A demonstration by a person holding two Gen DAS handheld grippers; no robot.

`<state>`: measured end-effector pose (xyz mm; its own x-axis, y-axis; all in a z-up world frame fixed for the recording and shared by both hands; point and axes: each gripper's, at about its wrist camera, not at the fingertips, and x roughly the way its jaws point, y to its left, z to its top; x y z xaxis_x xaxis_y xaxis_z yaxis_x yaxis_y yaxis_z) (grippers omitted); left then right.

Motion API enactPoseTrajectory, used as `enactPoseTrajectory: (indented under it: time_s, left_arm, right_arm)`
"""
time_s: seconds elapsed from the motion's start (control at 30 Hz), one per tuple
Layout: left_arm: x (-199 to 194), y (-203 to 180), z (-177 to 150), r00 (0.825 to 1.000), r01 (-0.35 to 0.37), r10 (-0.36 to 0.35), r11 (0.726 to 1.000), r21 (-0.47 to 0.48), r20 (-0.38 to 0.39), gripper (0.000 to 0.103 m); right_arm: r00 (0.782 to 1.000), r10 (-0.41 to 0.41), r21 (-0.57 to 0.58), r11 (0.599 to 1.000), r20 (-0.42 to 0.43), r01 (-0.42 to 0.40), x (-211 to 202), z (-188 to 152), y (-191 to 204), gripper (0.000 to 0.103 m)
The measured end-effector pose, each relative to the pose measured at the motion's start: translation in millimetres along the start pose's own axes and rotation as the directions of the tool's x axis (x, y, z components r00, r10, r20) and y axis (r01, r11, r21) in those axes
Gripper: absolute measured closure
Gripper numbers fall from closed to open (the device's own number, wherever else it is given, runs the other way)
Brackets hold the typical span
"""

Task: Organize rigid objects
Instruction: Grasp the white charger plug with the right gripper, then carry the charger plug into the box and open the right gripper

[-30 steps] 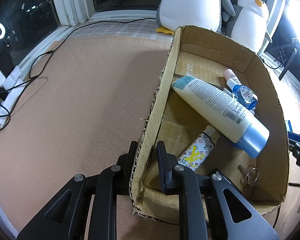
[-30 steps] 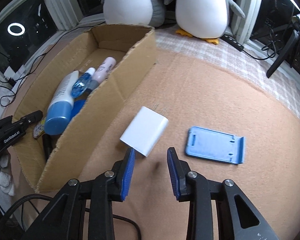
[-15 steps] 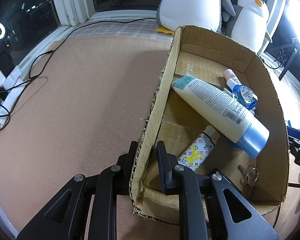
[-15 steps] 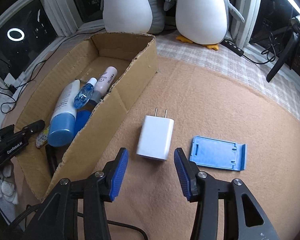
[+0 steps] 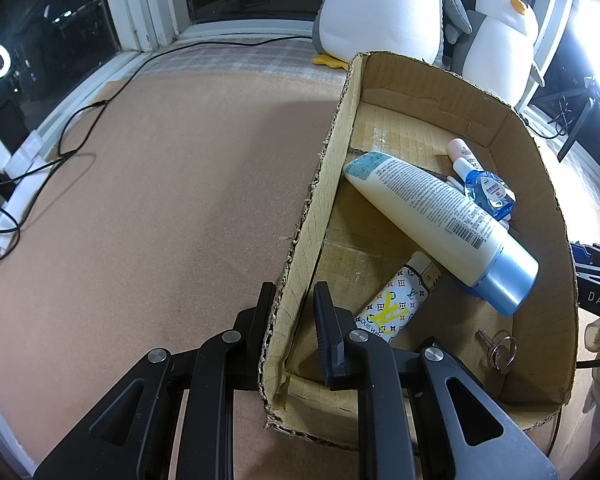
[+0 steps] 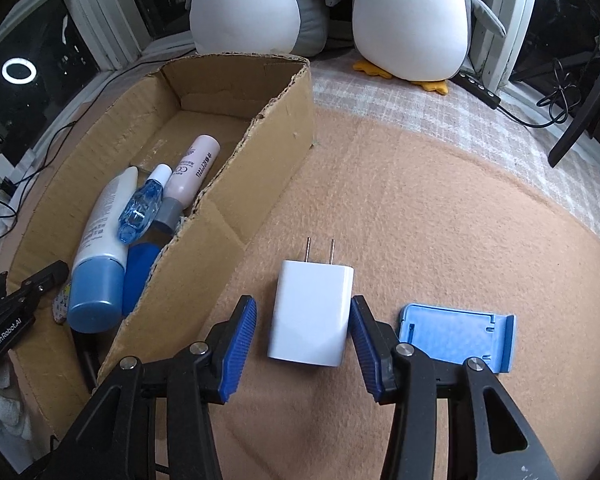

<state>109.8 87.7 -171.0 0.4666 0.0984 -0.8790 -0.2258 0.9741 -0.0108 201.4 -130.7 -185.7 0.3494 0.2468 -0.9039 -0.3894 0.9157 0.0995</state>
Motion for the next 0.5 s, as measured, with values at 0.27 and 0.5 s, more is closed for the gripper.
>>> enactPoseTrajectory:
  time_s: [0.27,0.5]
  left_arm:
    - [0.0,-0.8,-0.4,1.000,0.001,-0.001,1.000,-0.001,0.000,0.086]
    - [0.0,-0.2,-0.3,1.000,0.001,-0.001,1.000,-0.001,0.000,0.086]
  right_arm:
    - [0.999,-0.034,-0.027,0.999,0.000,0.034,-0.7,-0.8,1.8,0.071]
    - [0.999,-0.038,-0.016,0.999,0.016,0.039,-8.9,-7.8,-0.7,0.071]
